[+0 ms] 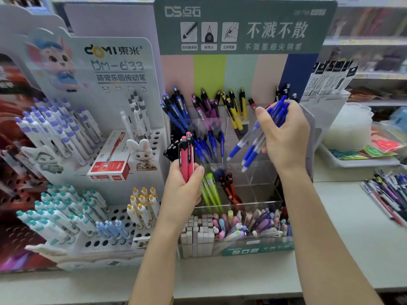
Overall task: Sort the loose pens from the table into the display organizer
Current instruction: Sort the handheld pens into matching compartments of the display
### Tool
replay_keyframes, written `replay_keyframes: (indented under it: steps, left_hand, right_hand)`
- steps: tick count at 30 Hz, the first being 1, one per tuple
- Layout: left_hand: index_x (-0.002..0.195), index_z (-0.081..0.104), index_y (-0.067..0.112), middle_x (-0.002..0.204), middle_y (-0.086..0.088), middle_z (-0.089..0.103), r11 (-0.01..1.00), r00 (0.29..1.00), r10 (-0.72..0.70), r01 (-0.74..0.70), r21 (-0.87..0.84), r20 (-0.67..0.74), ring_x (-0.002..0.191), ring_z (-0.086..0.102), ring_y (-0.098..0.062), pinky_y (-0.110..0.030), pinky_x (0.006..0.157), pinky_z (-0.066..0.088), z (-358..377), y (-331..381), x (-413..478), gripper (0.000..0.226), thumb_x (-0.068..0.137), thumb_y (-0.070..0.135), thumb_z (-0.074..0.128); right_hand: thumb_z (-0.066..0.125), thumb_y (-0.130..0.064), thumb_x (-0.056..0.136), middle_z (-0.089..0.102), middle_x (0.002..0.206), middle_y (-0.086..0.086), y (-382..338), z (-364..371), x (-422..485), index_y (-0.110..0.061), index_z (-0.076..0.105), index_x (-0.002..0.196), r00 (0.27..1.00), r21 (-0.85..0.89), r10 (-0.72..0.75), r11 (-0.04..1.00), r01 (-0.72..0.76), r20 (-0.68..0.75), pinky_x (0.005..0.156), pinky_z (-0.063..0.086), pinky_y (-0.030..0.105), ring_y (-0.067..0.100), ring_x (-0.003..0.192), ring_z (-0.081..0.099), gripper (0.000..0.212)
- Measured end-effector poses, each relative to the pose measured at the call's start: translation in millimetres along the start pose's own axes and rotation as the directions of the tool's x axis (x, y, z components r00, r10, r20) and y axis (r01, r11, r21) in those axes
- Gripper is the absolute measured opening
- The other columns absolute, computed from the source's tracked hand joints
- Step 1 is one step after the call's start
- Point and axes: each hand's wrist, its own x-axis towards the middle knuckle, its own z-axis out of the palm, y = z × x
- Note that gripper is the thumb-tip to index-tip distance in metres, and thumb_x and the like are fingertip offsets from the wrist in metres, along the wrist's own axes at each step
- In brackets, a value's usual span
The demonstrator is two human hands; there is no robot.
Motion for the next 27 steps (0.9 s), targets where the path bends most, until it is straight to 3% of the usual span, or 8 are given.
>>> replay_keyframes:
  steps: [2, 5, 7, 10, 13, 18, 21, 27]
  left_hand:
    - [0.096, 0.046, 0.016, 0.06, 0.007, 0.043, 0.999, 0.999, 0.001, 0.001, -0.046, 0.042, 0.051, 0.038, -0.011, -0.025, 0.049, 0.037, 3, 2, 0, 0.005, 0.099, 0.015, 0.05]
    - [0.098, 0.047, 0.016, 0.063, 0.007, 0.049, 0.991, 0.993, -0.024, 0.038, -0.125, 0.113, 0.055, 0.043, -0.012, -0.026, 0.054, 0.041, 5, 1, 1, 0.003, 0.1, 0.014, 0.049]
    - [0.099, 0.048, 0.015, 0.066, 0.005, 0.051, 0.978, 0.987, -0.038, 0.07, -0.198, 0.159, 0.055, 0.043, -0.011, -0.026, 0.055, 0.041, 6, 0, 1, 0.003, 0.1, 0.012, 0.048]
    - [0.105, 0.051, 0.012, 0.072, 0.002, 0.053, 0.952, 0.974, -0.057, 0.119, -0.282, 0.217, 0.057, 0.045, -0.011, -0.024, 0.056, 0.042, 6, -2, 2, 0.008, 0.099, 0.008, 0.047]
    - [0.111, 0.053, 0.01, 0.076, -0.001, 0.056, 0.925, 0.961, -0.078, 0.17, -0.34, 0.266, 0.059, 0.047, -0.011, -0.023, 0.055, 0.042, 4, -4, 3, 0.017, 0.095, 0.006, 0.05]
    - [0.113, 0.053, 0.005, 0.073, -0.004, 0.058, 0.881, 0.946, -0.048, 0.192, -0.433, 0.321, 0.051, 0.042, -0.012, -0.022, 0.048, 0.037, 3, -6, 7, 0.033, 0.08, 0.007, 0.051]
    - [0.113, 0.053, 0.004, 0.072, -0.005, 0.058, 0.879, 0.936, -0.017, 0.182, -0.44, 0.353, 0.051, 0.042, -0.013, -0.023, 0.049, 0.038, 2, -7, 7, 0.035, 0.079, 0.005, 0.048]
    - [0.111, 0.055, 0.005, 0.075, -0.005, 0.058, 0.864, 0.899, 0.026, 0.2, -0.463, 0.437, 0.052, 0.044, -0.011, -0.022, 0.05, 0.04, 5, -8, 8, 0.034, 0.078, -0.001, 0.046]
  right_hand:
    - [0.064, -0.025, 0.09, 0.051, 0.068, -0.01, 1, 8, 7, -0.011, 0.05, 0.085, 0.993, -0.07, -0.115, 0.991, 0.112, -0.038, 0.063, 0.04, 0.012, 0.014, 0.064, 0.052, 0.02]
    - [0.064, -0.026, 0.09, 0.052, 0.069, 0.001, 8, 21, 11, 0.001, 0.054, 0.089, 0.966, -0.166, -0.258, 0.954, 0.249, -0.034, 0.059, 0.035, 0.009, 0.013, 0.059, 0.046, 0.028]
    - [0.065, -0.026, 0.089, 0.051, 0.071, -0.003, 14, 29, 9, 0.001, 0.056, 0.092, 0.95, -0.232, -0.31, 0.927, 0.294, -0.032, 0.059, 0.035, 0.003, 0.011, 0.059, 0.044, 0.029]
    - [0.066, -0.026, 0.089, 0.05, 0.069, -0.004, 25, 38, 0, -0.002, 0.057, 0.091, 0.941, -0.322, -0.338, 0.89, 0.324, 0.011, 0.054, 0.036, 0.011, 0.009, 0.055, 0.045, 0.026]
    - [0.065, -0.028, 0.09, 0.056, 0.067, 0.005, 36, 45, -11, -0.003, 0.055, 0.09, 0.951, -0.407, -0.279, 0.859, 0.31, 0.135, 0.047, 0.041, 0.028, 0.02, 0.052, 0.052, 0.027]
    - [0.051, -0.041, 0.096, 0.057, 0.082, 0.004, 39, 45, -20, -0.008, 0.051, 0.103, 0.944, -0.659, -0.037, 0.707, 0.256, 0.328, 0.055, 0.031, 0.03, 0.024, 0.069, 0.057, 0.034]
    - [0.048, -0.041, 0.097, 0.062, 0.096, 0.008, 41, 43, -23, -0.008, 0.05, 0.108, 0.921, -0.599, 0.092, 0.783, 0.167, 0.377, 0.061, 0.038, 0.033, 0.029, 0.086, 0.06, 0.036]
    - [0.053, -0.036, 0.095, 0.062, 0.106, 0.01, 38, 29, -32, -0.006, 0.05, 0.117, 0.906, -0.463, 0.122, 0.882, 0.089, 0.406, 0.08, 0.049, 0.041, 0.026, 0.097, 0.058, 0.037]
